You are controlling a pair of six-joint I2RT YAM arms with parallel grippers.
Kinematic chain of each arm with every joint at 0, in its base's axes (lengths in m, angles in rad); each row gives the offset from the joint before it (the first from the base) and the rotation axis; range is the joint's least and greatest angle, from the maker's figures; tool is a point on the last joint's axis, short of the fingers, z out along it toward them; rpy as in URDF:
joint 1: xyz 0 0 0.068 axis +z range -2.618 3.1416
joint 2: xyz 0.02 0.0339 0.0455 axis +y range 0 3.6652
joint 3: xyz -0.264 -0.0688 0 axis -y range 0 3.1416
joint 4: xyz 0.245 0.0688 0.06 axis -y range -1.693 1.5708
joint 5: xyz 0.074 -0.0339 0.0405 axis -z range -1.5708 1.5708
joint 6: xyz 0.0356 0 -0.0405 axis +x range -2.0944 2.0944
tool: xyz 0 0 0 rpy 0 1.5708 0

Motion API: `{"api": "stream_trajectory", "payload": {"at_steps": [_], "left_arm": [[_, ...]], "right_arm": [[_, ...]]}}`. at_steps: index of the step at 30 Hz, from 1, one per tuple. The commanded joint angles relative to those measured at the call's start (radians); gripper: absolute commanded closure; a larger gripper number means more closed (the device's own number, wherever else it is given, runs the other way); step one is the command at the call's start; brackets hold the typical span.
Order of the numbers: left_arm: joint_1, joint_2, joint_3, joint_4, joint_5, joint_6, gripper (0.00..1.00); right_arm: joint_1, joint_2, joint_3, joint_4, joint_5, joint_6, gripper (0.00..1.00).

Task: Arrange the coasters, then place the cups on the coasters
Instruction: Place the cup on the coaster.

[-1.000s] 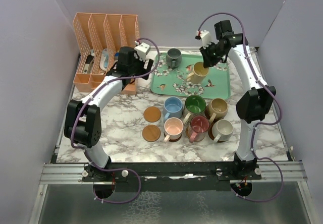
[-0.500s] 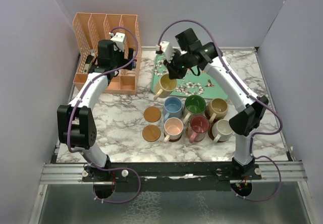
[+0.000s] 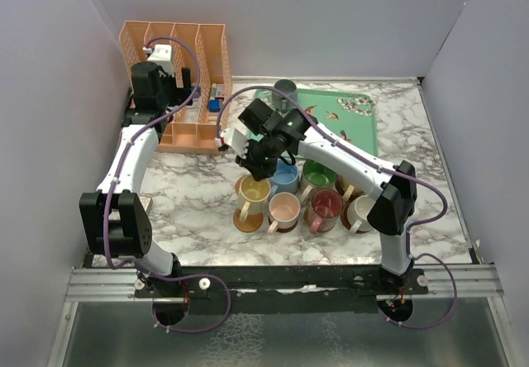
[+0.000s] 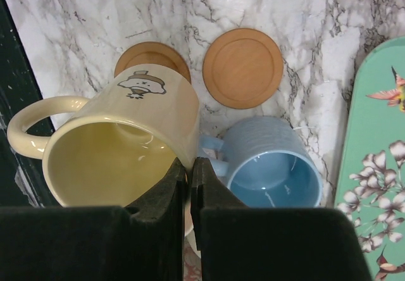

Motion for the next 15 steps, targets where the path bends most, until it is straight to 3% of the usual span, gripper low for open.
{"api": "stream_trajectory", "payload": {"at_steps": [1,15], "left_arm": [[0.027,-0.051,-0.040,0.045,-0.044,0.003,0.01],[0.041,-0.068,-0.091,0.091,-0.032,0.016,0.01]], "right_arm": [[0.037,-0.002,-0.024,0.093,0.028,0.044,0.99],[0.089,0.081,-0.084,0.159,0.069,0.140,0.99]]}}
